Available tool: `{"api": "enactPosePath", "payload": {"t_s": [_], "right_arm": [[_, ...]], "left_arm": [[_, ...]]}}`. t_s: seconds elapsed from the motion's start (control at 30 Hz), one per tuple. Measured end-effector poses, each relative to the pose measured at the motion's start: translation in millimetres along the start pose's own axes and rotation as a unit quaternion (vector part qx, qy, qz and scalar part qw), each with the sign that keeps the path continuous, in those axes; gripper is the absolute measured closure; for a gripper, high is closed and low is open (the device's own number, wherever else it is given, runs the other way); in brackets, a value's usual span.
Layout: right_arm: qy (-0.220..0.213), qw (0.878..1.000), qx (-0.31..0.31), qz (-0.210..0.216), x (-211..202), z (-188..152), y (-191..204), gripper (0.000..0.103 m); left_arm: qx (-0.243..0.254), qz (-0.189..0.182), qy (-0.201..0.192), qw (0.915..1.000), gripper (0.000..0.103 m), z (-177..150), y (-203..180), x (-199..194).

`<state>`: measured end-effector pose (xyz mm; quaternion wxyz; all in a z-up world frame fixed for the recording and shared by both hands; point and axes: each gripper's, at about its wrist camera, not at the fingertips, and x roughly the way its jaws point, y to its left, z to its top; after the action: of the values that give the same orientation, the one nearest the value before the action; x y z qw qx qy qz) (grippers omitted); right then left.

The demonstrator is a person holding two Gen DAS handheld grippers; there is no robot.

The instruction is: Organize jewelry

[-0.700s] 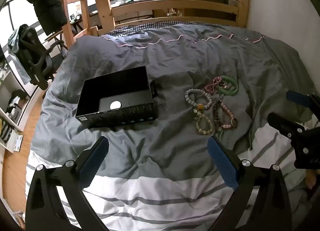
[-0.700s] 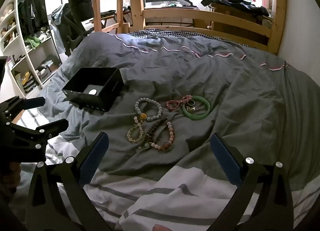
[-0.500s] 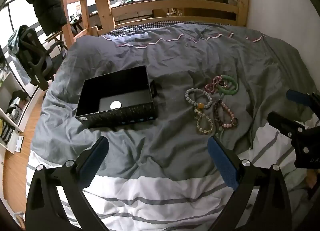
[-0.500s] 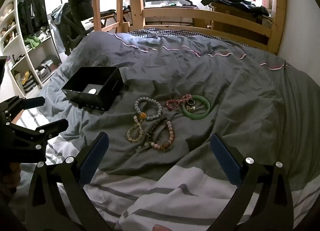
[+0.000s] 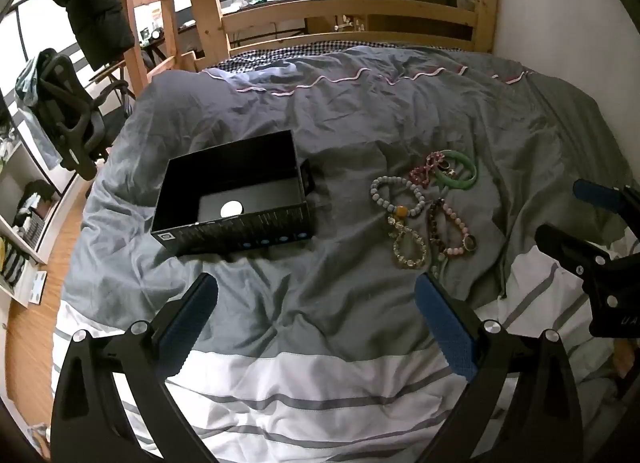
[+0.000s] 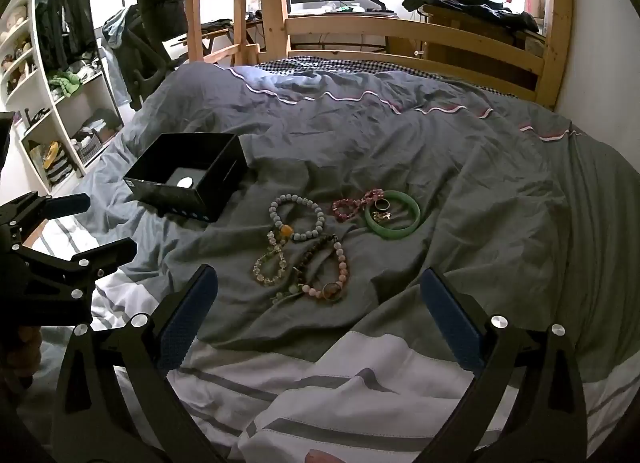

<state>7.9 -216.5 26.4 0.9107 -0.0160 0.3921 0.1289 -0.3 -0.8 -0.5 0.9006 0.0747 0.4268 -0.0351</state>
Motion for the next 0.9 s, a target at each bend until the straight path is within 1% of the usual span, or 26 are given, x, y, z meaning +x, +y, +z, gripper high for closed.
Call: {"api": "enactPosePath", "payload": {"t_s": [0.73,0.8,0.9], "right_arm": [[0.0,1.0,0.0,0.0,-0.2,-0.4,0.0,0.003],[0.0,1.0,0.0,0.0,-0.1,-0.5,0.0,0.003],[0.0,1.0,0.0,0.0,0.1,-0.8,0.0,0.003]], "left_arm": [[0.003,0.001,0.0,1.0,0.006,0.5,0.7,1.4],[0.001,0.001,0.0,1.0,0.006,0.7,6.8,-0.5],[0.001,0.001,0.0,1.0,0.006,0.2,2.3,-2.7]]}}
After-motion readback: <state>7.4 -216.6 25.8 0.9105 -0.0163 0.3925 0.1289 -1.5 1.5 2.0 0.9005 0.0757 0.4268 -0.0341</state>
